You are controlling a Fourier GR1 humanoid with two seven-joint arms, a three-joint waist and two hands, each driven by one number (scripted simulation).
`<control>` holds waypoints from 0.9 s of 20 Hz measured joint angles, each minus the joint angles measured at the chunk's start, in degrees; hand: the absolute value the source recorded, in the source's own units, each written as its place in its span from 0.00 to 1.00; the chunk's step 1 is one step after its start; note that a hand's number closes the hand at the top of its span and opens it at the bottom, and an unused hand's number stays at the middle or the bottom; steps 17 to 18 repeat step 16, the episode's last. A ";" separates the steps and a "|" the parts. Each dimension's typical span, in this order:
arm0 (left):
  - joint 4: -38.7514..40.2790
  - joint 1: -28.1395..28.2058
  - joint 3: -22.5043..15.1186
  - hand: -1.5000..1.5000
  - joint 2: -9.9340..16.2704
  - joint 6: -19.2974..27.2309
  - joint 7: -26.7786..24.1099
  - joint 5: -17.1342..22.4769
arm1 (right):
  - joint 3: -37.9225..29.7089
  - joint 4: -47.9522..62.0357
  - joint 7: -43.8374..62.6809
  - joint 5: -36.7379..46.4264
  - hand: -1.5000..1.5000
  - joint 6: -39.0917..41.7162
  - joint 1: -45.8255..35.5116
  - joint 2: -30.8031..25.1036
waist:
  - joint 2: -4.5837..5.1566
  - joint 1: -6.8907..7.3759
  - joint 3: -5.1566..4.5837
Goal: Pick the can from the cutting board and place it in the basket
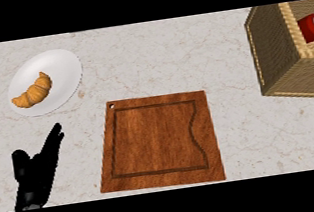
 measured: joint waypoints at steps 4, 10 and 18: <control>-0.85 0.48 0.74 0.50 0.43 -0.82 0.91 0.54 | -1.57 0.77 -2.79 -1.33 0.00 -0.28 0.08 -1.25 | -0.06 -0.10 -0.13; 0.04 -0.39 1.37 0.50 0.00 -1.46 1.64 0.92 | -5.97 1.96 -3.52 -4.49 0.00 -2.10 -0.61 -2.53 | -0.18 -0.37 -0.09; -0.62 0.56 1.89 0.50 -0.13 -1.00 1.89 0.25 | -12.21 0.81 -2.97 -8.36 0.00 -0.69 3.42 -7.23 | -0.32 -1.06 -0.19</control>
